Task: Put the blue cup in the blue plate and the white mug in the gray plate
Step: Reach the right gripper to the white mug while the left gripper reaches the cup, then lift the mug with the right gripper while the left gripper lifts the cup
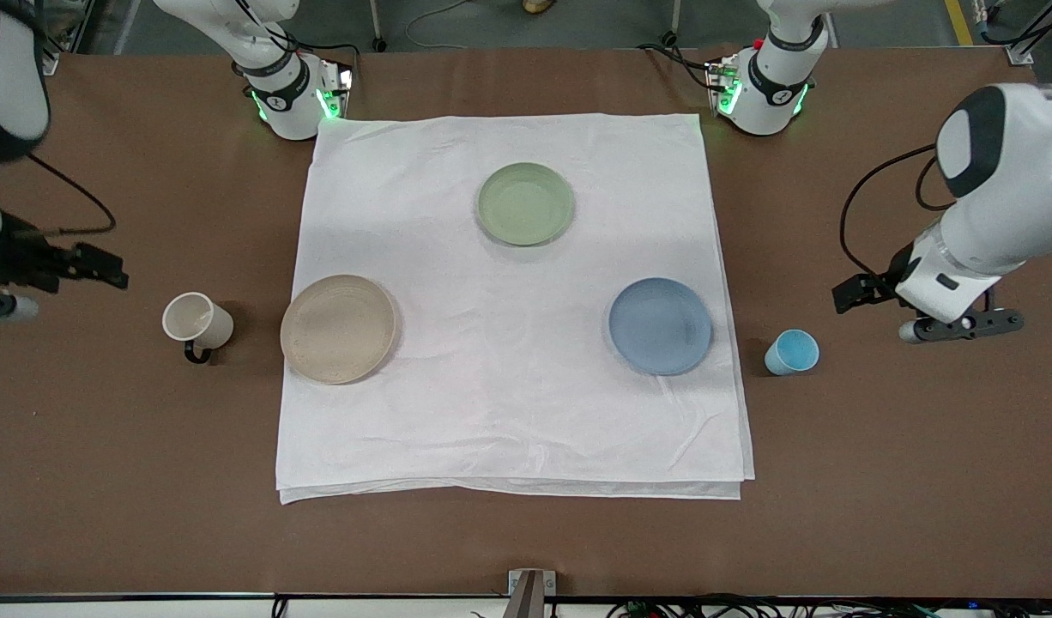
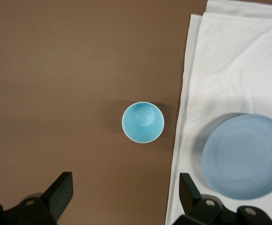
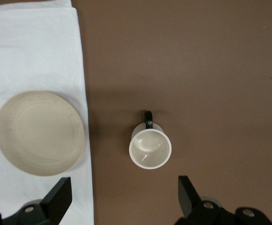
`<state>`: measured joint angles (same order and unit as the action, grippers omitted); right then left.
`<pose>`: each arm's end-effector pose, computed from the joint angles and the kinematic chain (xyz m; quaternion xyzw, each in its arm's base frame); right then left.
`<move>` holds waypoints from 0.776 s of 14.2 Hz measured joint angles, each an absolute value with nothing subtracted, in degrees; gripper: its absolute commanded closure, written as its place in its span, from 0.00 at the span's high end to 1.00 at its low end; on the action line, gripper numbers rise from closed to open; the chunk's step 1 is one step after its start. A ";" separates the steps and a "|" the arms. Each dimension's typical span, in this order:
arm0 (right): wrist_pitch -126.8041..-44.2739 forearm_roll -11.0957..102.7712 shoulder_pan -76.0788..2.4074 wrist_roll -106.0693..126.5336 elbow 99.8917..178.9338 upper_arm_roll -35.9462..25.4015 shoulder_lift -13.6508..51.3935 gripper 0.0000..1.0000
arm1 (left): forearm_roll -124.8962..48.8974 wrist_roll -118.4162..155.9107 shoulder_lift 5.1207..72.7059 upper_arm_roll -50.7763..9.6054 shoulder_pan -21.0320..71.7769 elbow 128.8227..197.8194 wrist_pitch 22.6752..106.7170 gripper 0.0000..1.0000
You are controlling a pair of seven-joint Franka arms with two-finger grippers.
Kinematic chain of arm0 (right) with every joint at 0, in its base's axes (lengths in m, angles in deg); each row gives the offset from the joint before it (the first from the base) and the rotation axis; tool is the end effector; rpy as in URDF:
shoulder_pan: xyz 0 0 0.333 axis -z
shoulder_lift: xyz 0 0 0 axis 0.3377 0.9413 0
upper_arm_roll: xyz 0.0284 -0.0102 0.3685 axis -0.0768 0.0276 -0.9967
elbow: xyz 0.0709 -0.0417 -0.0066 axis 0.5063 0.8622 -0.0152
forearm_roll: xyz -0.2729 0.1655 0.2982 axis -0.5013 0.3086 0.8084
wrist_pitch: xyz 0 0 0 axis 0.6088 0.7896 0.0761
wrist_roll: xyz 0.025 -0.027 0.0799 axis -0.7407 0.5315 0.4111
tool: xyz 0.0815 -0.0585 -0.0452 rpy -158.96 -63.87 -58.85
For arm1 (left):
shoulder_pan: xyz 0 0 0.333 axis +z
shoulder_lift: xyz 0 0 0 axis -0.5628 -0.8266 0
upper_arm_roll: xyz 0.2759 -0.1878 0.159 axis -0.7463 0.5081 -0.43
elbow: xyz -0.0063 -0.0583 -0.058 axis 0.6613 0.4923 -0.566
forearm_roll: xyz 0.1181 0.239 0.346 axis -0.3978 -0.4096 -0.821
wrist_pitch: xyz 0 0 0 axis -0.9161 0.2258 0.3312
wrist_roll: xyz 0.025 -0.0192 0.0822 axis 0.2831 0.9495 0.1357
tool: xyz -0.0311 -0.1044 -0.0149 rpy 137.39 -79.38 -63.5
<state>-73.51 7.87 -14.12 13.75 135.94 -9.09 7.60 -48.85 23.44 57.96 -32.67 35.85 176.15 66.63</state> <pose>0.6673 -0.0849 0.5097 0.9992 0.0140 -0.0382 0.0065 0.6256 -0.0463 0.4457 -0.9987 -0.0500 -0.0006 0.0081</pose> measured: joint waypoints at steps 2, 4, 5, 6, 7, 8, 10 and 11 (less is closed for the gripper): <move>-81.48 7.88 -11.55 13.78 136.71 -9.02 14.56 1.00 | -48.85 23.63 56.63 -32.67 35.88 182.90 76.30 0.89; -91.15 8.81 -9.56 13.83 140.72 -8.97 19.08 1.00 | -48.85 23.78 53.88 -32.71 36.16 186.15 82.41 0.72; -96.33 9.76 -9.21 13.84 144.06 -8.98 20.34 0.98 | -48.85 23.79 52.11 -32.71 36.49 186.62 84.57 0.70; -101.37 10.35 -9.18 13.84 147.77 -9.01 20.96 0.93 | -48.85 23.79 50.30 -32.72 36.81 186.72 86.58 0.66; -105.61 10.57 -9.23 13.83 151.30 -9.15 21.16 0.88 | -48.85 23.79 48.51 -32.73 37.07 186.73 88.64 0.61; -108.26 10.66 -9.28 13.82 153.99 -9.33 21.13 0.83 | -48.85 23.79 46.92 -32.75 37.23 186.71 90.51 0.56; -109.53 10.74 -9.33 13.79 156.49 -9.50 21.10 0.61 | -48.85 23.80 44.48 -32.87 37.29 186.57 93.03 0.39; -109.51 10.74 -9.33 13.80 156.95 -9.51 21.03 0.42 | -48.85 23.80 43.58 -32.91 37.30 186.48 93.98 0.25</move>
